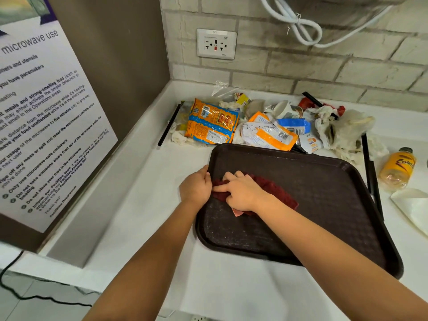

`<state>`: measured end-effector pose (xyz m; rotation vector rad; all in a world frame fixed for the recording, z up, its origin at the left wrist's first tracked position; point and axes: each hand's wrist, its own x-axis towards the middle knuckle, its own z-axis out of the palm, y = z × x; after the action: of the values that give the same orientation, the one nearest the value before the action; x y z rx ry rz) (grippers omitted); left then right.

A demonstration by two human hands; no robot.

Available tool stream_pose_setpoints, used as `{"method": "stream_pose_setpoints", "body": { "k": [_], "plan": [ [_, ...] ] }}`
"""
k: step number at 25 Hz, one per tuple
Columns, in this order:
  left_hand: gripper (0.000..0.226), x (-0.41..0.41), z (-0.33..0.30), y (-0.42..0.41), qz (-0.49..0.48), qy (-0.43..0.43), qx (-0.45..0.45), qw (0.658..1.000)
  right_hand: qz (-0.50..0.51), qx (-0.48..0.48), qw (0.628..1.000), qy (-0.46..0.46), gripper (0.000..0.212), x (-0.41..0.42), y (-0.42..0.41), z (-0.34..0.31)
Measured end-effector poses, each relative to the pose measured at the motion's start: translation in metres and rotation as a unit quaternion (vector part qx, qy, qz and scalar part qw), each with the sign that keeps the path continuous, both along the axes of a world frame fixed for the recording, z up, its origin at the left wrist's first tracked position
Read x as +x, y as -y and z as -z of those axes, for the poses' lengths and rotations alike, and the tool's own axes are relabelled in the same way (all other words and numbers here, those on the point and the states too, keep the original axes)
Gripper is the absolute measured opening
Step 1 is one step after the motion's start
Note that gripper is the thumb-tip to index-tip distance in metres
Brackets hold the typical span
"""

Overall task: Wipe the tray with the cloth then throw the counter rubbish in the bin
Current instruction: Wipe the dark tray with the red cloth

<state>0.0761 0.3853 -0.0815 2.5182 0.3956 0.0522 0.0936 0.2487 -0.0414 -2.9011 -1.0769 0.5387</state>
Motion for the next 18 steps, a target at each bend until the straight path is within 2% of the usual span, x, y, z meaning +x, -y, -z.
{"method": "stream_pose_setpoints", "body": {
  "k": [7, 12, 14, 16, 18],
  "plan": [
    [0.042, -0.002, 0.0, 0.001, -0.012, 0.012, -0.006, 1.0, -0.044, 0.008, 0.999, -0.02, 0.058, -0.036, 0.004, -0.002],
    [0.042, -0.003, 0.002, -0.001, -0.005, 0.011, -0.024, 1.0, -0.104, 0.024, 0.991, -0.082, 0.055, -0.056, 0.023, -0.007],
    [0.042, -0.004, 0.001, -0.002, 0.006, 0.004, -0.021, 1.0, -0.069, 0.072, 0.992, -0.081, 0.054, -0.056, 0.035, -0.007],
    [0.044, -0.005, -0.003, -0.003, 0.026, -0.01, -0.022, 0.999, 0.024, 0.141, 0.989, -0.025, 0.053, -0.047, 0.042, -0.006],
    [0.047, -0.012, -0.007, -0.002, 0.047, -0.03, -0.01, 0.998, 0.124, 0.172, 0.977, 0.032, 0.053, -0.033, 0.047, -0.006]
  ]
}}
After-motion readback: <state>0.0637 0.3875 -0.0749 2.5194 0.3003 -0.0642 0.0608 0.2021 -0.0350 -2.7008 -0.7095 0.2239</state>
